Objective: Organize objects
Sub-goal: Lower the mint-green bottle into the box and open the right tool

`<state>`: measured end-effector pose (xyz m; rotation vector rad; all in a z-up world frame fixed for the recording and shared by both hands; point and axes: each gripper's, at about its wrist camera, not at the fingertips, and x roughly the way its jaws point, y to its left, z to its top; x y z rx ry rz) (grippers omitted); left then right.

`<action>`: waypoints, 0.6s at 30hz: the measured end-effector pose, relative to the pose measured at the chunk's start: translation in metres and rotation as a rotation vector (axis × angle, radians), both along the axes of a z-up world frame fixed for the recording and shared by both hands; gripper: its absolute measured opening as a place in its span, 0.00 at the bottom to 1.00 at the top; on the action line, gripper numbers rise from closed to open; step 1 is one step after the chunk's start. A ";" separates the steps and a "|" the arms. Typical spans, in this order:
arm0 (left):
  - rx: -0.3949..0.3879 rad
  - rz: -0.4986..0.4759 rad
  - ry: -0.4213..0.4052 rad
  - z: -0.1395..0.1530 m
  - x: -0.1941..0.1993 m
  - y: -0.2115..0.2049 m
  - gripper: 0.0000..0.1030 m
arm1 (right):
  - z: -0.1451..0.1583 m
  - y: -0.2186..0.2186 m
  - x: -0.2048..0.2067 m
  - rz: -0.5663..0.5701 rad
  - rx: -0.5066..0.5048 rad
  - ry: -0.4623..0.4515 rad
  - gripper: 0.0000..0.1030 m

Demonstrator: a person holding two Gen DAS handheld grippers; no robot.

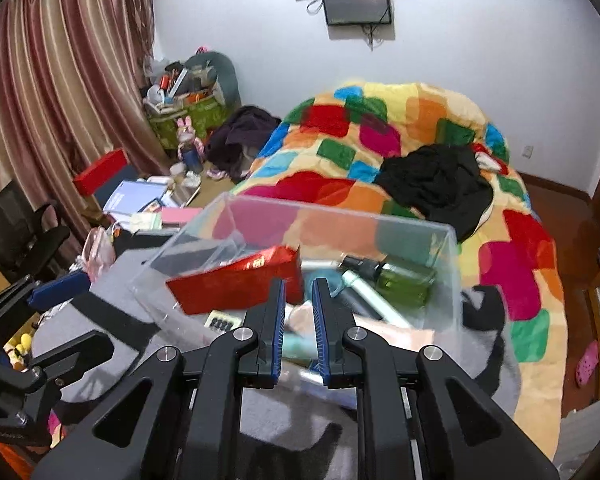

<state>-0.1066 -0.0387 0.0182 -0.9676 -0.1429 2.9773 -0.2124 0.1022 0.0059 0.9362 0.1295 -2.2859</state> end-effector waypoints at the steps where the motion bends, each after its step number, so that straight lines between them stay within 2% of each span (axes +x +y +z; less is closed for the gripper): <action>1: 0.001 -0.001 -0.002 0.000 -0.001 0.001 0.71 | -0.003 0.000 0.001 0.012 0.000 -0.009 0.12; 7: 0.006 0.000 0.000 0.000 0.001 0.000 0.71 | -0.002 0.011 0.014 0.033 -0.006 -0.010 0.13; 10: 0.004 0.000 0.007 0.002 0.002 0.001 0.71 | 0.002 0.019 0.022 0.033 -0.022 -0.006 0.16; 14: -0.003 0.000 0.017 0.004 0.004 0.006 0.74 | 0.005 0.030 0.038 0.009 -0.035 0.015 0.30; 18: -0.025 0.013 0.052 0.007 0.013 0.012 0.89 | 0.011 0.037 0.054 -0.029 -0.043 0.061 0.52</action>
